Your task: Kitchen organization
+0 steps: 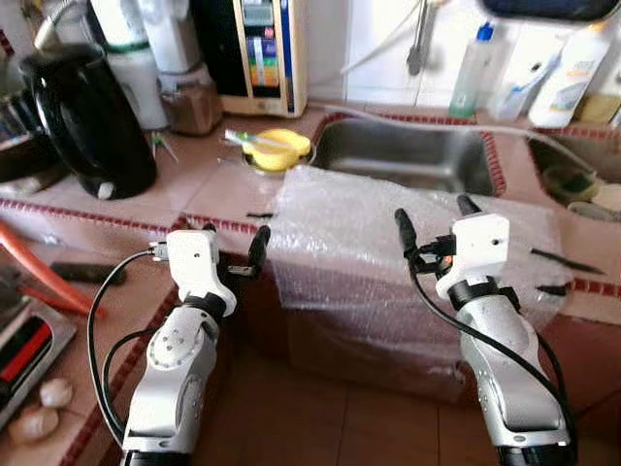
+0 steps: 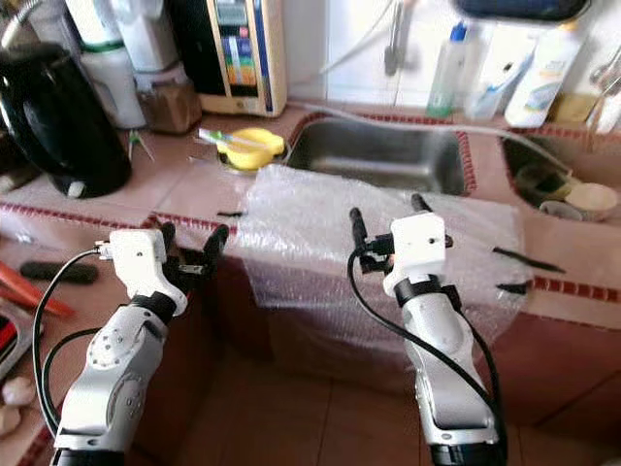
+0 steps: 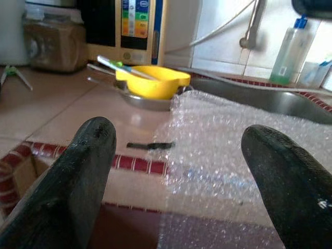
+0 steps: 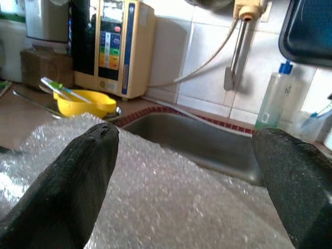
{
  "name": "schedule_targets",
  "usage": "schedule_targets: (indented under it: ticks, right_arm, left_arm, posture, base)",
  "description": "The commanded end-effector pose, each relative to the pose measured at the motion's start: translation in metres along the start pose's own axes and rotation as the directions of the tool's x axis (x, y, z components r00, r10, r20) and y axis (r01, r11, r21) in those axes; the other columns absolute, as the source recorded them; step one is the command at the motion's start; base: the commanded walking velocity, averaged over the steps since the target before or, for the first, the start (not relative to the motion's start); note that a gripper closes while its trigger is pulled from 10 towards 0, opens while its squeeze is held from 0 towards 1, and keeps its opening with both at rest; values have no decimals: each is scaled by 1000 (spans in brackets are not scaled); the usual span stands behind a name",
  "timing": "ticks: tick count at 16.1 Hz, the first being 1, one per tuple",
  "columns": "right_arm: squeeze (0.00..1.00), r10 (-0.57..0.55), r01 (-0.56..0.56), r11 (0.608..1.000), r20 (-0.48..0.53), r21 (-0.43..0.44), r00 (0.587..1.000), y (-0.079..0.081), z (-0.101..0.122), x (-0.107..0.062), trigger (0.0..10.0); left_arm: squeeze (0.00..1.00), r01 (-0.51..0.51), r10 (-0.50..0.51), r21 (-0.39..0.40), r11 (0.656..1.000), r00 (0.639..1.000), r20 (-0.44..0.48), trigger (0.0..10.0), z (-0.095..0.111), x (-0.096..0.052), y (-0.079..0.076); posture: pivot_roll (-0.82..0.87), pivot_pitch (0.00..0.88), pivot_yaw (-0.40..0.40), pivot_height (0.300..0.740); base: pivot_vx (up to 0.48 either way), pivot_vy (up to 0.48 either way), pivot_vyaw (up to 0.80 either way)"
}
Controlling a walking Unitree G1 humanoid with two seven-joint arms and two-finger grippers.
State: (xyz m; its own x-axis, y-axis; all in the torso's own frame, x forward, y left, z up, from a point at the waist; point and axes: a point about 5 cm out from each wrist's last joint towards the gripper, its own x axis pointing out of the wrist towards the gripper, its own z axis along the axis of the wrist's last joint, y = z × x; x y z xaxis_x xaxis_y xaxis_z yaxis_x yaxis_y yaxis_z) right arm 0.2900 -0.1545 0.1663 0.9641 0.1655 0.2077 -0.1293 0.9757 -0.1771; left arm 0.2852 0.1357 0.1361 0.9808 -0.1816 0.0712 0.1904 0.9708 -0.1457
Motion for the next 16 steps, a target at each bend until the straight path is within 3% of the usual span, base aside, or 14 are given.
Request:
schedule_targets:
  ticks: [1, 11, 16]
  right_arm:
    - [0, 14, -14, 1000, 39, 2, 999, 2, 10, 3, 10000]
    - [0, 45, -46, 999, 26, 22, 999, 4, 6, -2, 10000]
    - [0, 79, -79, 996, 0, 31, 997, 10, 0, -14, 10000]
  left_arm:
    - [0, 4, -4, 7, 1000, 1000, 6, 10000, 1, 1, 1]
    - [0, 13, -13, 4, 1000, 1000, 7, 10000, -1, 2, -3]
    - [0, 13, -13, 14, 1000, 1000, 5, 10000, 0, -1, 0]
  posture:
    - [-69, 0, 40, 740]
    - [-77, 0, 40, 740]
    - [-74, 0, 43, 740]
  base:
    - [281, 0, 0]
    - [280, 0, 0]
    - [279, 0, 0]
